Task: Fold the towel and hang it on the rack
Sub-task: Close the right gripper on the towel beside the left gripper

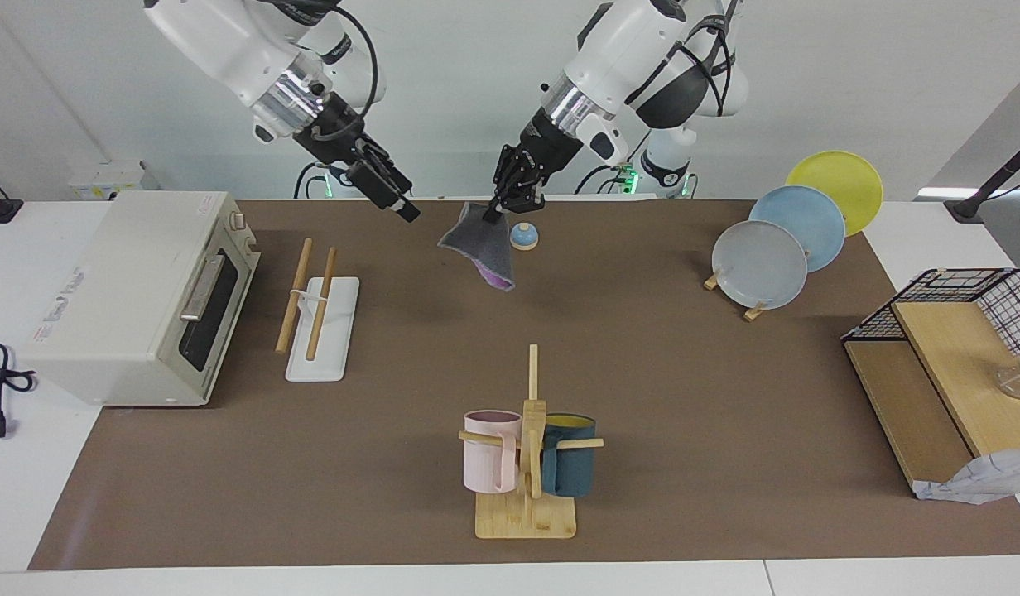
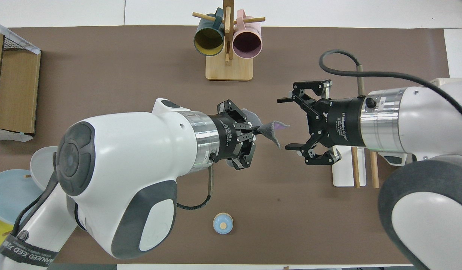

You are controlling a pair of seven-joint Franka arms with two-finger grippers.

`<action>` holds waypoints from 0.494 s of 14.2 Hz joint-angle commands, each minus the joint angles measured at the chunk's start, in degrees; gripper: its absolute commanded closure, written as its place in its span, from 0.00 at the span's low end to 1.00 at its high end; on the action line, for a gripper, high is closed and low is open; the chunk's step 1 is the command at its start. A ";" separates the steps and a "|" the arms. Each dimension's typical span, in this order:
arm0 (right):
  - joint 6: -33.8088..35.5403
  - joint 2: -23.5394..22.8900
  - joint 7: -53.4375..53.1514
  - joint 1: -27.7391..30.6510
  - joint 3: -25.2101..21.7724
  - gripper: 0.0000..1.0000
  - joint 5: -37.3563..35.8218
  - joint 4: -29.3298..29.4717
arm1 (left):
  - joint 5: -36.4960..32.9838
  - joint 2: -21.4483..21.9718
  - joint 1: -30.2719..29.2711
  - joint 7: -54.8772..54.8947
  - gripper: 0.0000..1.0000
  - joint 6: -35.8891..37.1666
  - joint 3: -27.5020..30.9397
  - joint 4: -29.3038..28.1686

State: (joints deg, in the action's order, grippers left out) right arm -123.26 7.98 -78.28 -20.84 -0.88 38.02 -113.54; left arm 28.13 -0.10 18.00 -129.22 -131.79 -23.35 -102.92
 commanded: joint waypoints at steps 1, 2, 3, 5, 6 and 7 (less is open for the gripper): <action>-2.42 1.95 -0.21 -0.16 -0.08 0.00 1.35 -3.70 | -0.97 1.86 0.72 -2.09 1.00 -1.10 0.67 -1.94; -2.51 1.52 -0.20 -0.34 -0.08 0.00 1.35 -3.71 | -0.97 1.86 0.72 -2.09 1.00 -1.10 0.67 -1.94; -2.69 1.17 0.06 -1.56 -0.08 0.00 1.35 -3.88 | -0.97 1.86 0.72 -2.26 1.00 -1.10 0.67 -1.94; -5.66 0.20 0.85 -2.53 -0.08 0.00 1.35 -4.50 | -1.93 1.86 0.72 -2.70 1.00 -1.10 0.58 -1.94; -7.24 -0.59 1.02 -3.67 -0.08 0.00 1.35 -4.50 | -2.63 1.86 0.72 -3.75 1.00 -1.10 0.58 -1.94; -8.56 -1.20 1.03 -4.98 -0.08 0.00 1.35 -4.50 | -2.99 1.86 0.72 -4.11 1.00 -1.10 0.58 -1.94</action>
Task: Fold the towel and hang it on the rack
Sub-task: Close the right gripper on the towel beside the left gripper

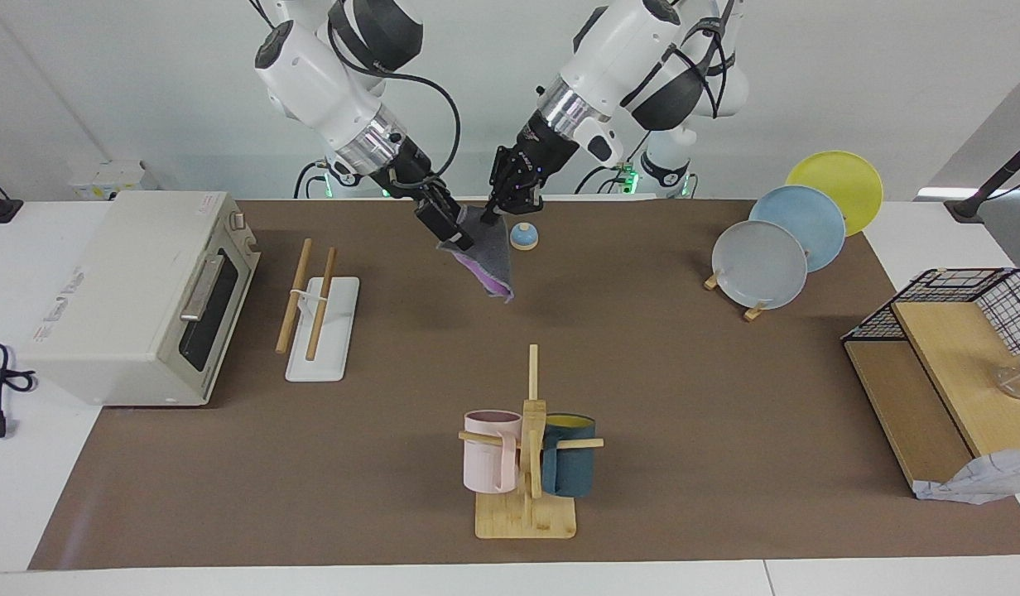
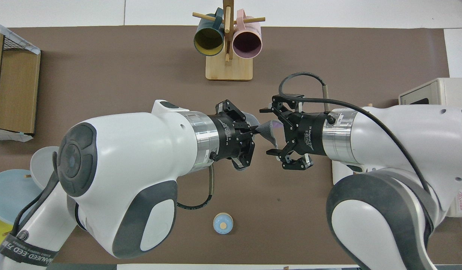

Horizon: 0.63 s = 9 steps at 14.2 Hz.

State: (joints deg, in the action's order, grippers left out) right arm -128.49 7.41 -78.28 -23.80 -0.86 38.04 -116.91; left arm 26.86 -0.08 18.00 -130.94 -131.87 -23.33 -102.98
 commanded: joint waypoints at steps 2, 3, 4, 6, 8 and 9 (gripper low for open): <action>-4.14 -1.26 2.68 -2.04 -0.11 0.29 1.34 -1.04 | -1.82 1.84 0.72 -2.48 1.00 -1.02 0.57 -1.88; -3.70 -1.26 4.52 -1.96 -0.11 0.56 1.34 -1.03 | -1.82 1.84 0.81 -2.48 1.00 -1.02 0.57 -1.88; -3.52 -1.26 5.49 -1.96 -0.11 0.88 1.34 -1.03 | -1.82 1.84 0.73 -2.48 1.00 -1.02 0.57 -1.88; -3.17 -1.17 6.03 -1.96 -0.11 1.00 1.34 -1.03 | -1.82 1.84 0.72 -2.48 1.00 -1.02 0.57 -1.88; -2.64 -1.17 6.73 -1.96 -0.11 1.00 1.34 -1.03 | -1.90 1.84 0.72 -2.48 1.00 -1.02 0.57 -1.88; -2.64 -1.17 6.82 -1.87 -0.11 1.00 1.34 -1.03 | -1.90 1.84 0.72 -2.48 1.00 -1.02 0.57 -1.88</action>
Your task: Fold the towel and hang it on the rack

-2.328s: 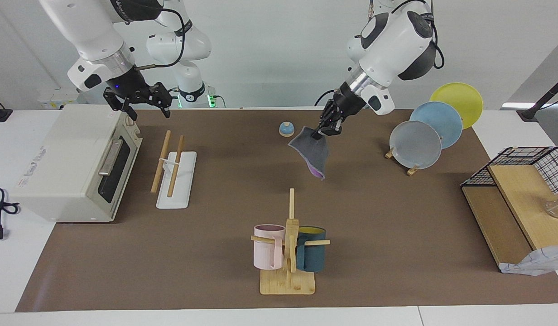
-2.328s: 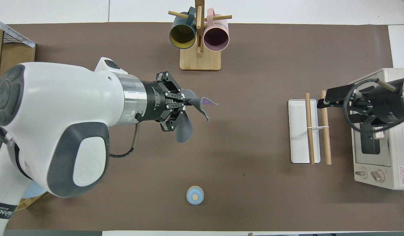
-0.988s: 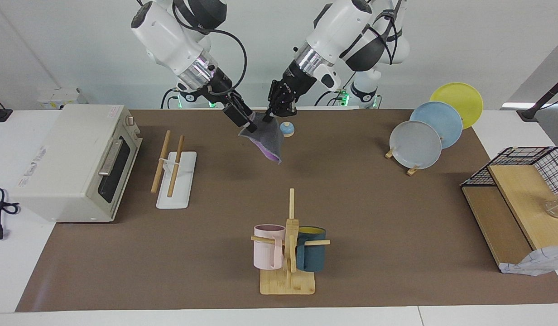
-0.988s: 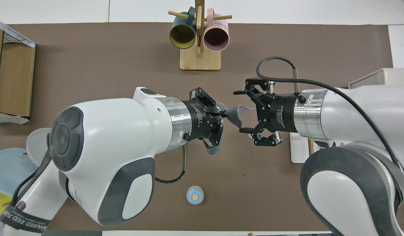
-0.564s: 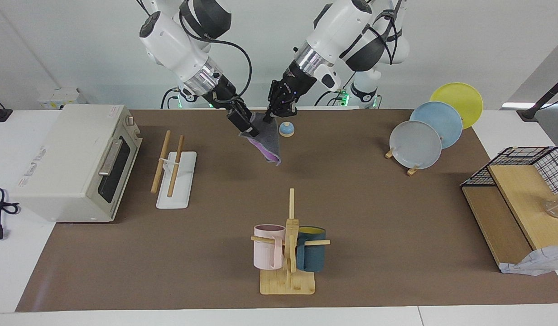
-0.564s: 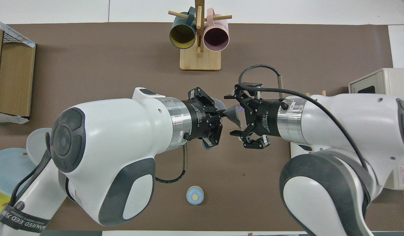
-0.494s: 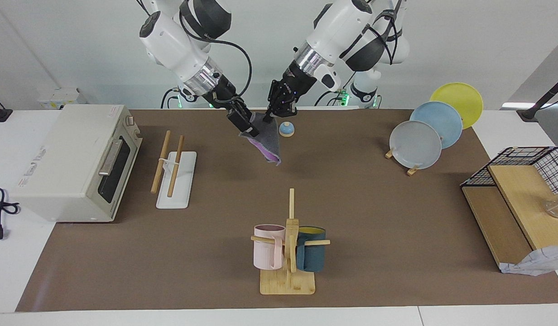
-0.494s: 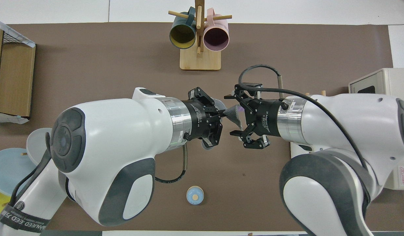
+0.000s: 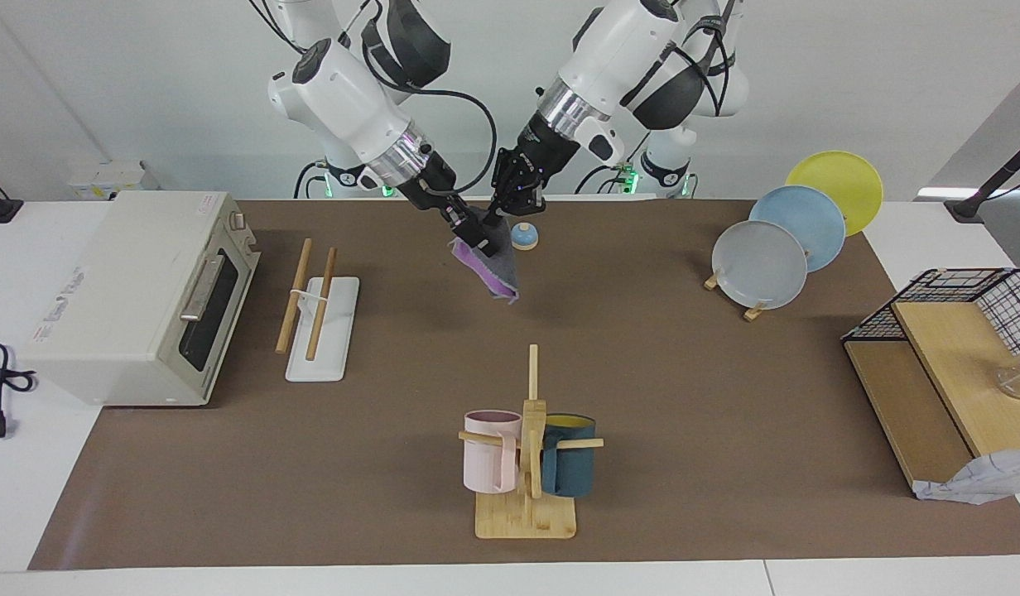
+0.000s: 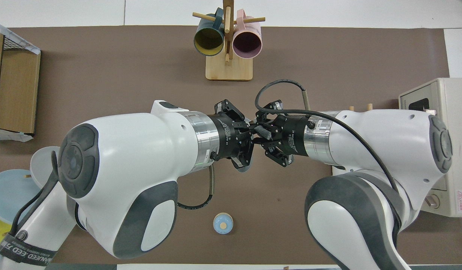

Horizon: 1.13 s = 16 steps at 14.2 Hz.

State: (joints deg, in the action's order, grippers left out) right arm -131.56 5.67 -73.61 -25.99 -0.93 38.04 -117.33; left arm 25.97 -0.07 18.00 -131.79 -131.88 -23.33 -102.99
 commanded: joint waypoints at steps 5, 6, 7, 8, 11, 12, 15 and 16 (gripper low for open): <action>0.60 0.57 3.38 0.33 -0.04 1.00 1.25 -0.62 | -2.24 1.92 0.72 -1.45 0.34 -0.92 0.57 -2.21; 1.22 0.65 5.56 0.33 -0.12 1.00 0.38 -0.53 | -2.33 2.01 0.72 -1.19 0.29 -0.84 0.57 -2.30; 3.40 0.66 8.28 0.76 -0.21 1.00 -0.59 -0.27 | -2.68 2.10 0.80 -0.58 0.00 -0.84 0.57 -2.30; 5.07 0.57 10.75 1.55 -0.30 1.00 -2.69 0.00 | -3.81 2.10 0.80 -0.05 0.00 -0.84 0.48 -2.30; 7.36 0.74 17.43 5.85 -0.39 1.00 -11.65 0.61 | -4.26 2.10 0.02 1.70 0.00 -0.57 0.48 -2.30; 9.81 0.83 21.63 7.17 -0.39 1.00 -12.72 1.05 | -4.26 2.10 -0.77 3.10 0.00 -0.31 0.66 -2.39; 19.29 1.53 31.67 11.39 -0.56 1.00 -20.69 0.97 | -4.26 2.36 -5.24 10.99 0.00 -0.13 0.66 -4.05; 22.02 1.88 34.13 12.97 -0.56 1.00 -23.77 0.88 | -4.26 3.06 -6.91 15.55 0.00 -0.13 0.66 -5.45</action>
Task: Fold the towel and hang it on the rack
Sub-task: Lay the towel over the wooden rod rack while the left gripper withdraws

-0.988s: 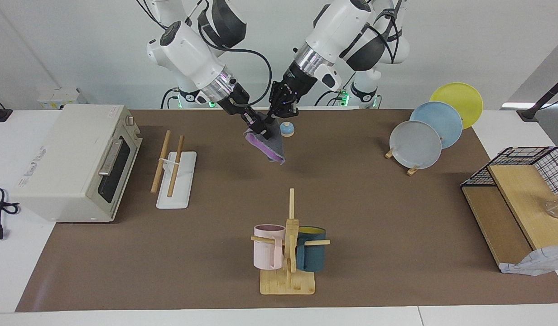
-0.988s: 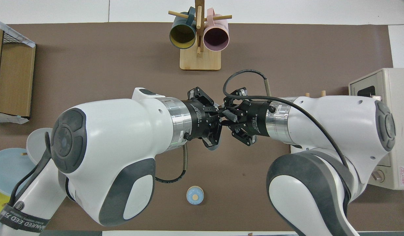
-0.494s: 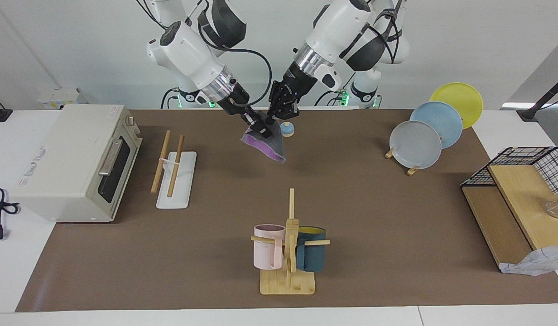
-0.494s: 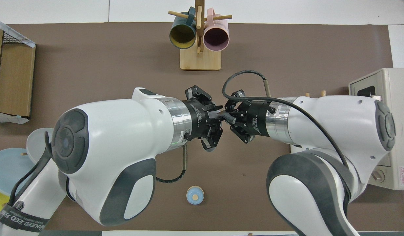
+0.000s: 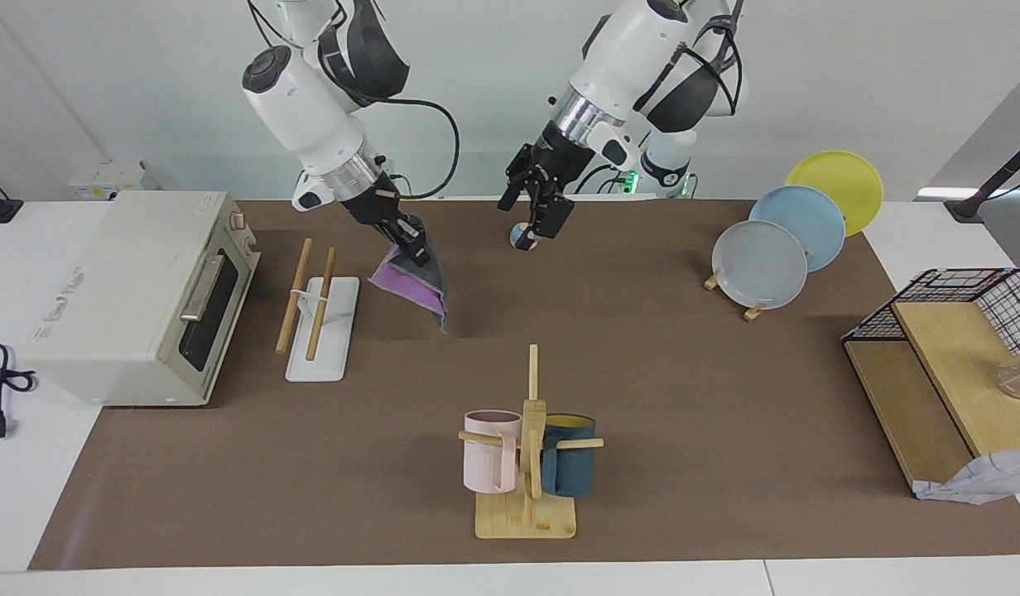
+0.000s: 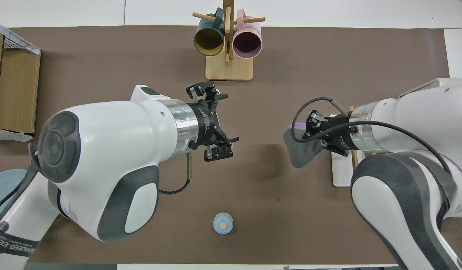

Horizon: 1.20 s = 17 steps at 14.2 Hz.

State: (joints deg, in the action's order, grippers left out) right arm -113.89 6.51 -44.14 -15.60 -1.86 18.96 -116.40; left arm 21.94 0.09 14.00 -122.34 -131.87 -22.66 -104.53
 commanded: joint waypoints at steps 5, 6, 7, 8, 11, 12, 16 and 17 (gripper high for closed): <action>9.30 1.58 20.64 8.74 0.37 1.00 -18.23 -0.14 | -0.23 4.21 -14.42 34.56 0.00 5.38 0.33 -6.91; 9.39 1.58 23.45 9.79 0.37 1.00 -19.56 -0.06 | -0.23 4.21 -16.27 40.80 0.00 6.44 0.42 -6.91; 9.30 1.58 25.66 10.84 0.37 1.00 -20.19 -0.14 | -0.23 4.21 -17.85 46.61 0.00 7.93 0.42 -6.65; 9.30 1.58 27.42 12.33 0.37 1.00 -20.37 -0.14 | -0.31 4.13 -19.26 54.41 0.00 10.30 0.42 -5.78; 8.86 1.58 35.06 15.85 0.37 1.00 -21.95 -0.49 | -6.78 3.25 -21.91 71.58 0.00 17.77 0.42 -2.27; 8.86 1.67 36.74 16.82 0.37 1.00 -21.95 -0.76 | -10.12 2.90 -22.00 75.46 0.00 20.05 0.51 -0.60; 8.78 1.84 37.72 17.53 0.37 0.87 -21.86 -1.29 | -18.23 -0.26 -23.32 93.91 0.00 30.07 0.95 7.22; 8.69 1.84 37.81 17.53 0.37 0.52 -21.86 -1.29 | -20.07 -1.14 -23.14 98.74 0.00 32.70 1.91 9.24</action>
State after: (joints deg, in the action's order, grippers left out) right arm -105.35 7.31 -7.35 1.32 -2.03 -1.90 -116.74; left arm 5.26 1.91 -8.74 -31.72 -104.75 -21.46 -100.78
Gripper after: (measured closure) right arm 0.903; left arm 0.000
